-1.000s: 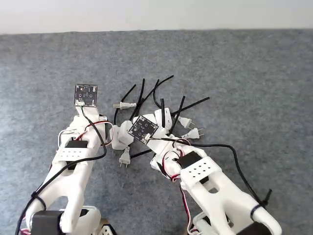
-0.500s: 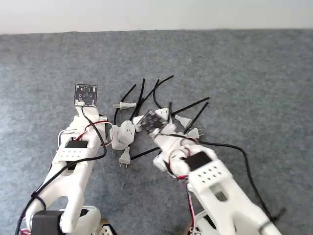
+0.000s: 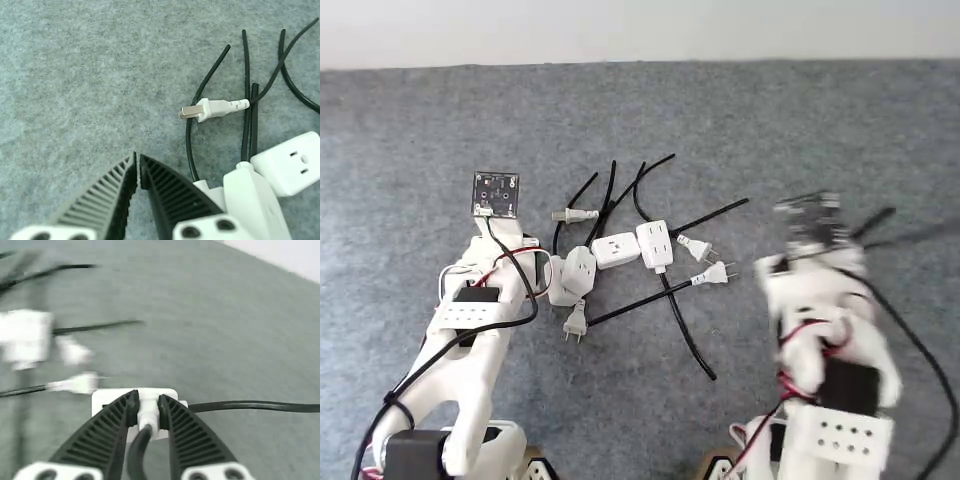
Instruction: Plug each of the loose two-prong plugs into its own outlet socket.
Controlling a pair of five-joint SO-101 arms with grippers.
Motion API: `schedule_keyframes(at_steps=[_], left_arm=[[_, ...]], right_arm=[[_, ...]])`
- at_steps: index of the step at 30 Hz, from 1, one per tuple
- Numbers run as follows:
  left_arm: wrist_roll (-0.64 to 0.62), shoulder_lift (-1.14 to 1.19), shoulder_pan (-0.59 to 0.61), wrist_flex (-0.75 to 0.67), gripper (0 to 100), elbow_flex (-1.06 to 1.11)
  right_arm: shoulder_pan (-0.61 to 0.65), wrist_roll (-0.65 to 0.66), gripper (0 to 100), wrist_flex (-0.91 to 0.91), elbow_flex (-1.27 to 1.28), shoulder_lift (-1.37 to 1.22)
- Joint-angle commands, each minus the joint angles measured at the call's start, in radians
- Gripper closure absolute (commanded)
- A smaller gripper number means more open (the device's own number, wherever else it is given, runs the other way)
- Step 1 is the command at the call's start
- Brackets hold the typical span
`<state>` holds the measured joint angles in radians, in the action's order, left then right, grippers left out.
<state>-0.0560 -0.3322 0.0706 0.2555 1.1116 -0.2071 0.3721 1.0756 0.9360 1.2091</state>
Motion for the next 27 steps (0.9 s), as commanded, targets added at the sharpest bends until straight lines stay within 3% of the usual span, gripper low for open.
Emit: schedule_keyframes(at_steps=[1,8,15,21,27], left_arm=[[-0.005,-0.025,0.006,-0.020,99,-0.012],[-0.005,-0.025,0.006,-0.020,99,-0.012],[-0.005,-0.029,0.011,-0.020,99,-0.010],[-0.005,-0.031,0.021,-0.018,99,-0.008],[-0.005,-0.031,0.021,-0.018,99,-0.008]], right_arm=[[-0.243,-0.018,99.1,-0.038,-0.078,-0.018],[-0.668,-0.158,99.1,-0.302,-0.081,-0.147],[-0.978,-0.192,99.1,-0.596,-0.080,-0.366],[-1.119,-0.186,99.1,-0.840,-0.083,-0.587],[-1.139,-0.132,99.1,-1.061,-0.083,-0.849]])
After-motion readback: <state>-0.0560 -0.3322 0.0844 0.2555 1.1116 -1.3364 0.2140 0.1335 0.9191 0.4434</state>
